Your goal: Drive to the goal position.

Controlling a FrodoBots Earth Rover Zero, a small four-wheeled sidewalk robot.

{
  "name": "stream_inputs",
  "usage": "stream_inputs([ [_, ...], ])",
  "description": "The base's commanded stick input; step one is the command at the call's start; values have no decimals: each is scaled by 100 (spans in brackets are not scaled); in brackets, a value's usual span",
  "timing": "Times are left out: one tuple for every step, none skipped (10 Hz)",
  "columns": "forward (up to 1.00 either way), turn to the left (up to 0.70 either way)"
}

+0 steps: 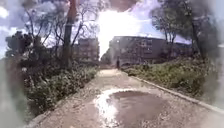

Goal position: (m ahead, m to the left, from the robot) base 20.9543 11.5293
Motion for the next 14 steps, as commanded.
stream_inputs([
  [70, 0],
  [70, 0],
  [70, 0],
  [70, 0],
  [70, 0],
  [70, 0],
  [70, 0],
  [70, 0],
  [70, 0],
  [70, 0],
  [70, 0],
  [70, 0],
  [70, 0],
  [70, 0],
])
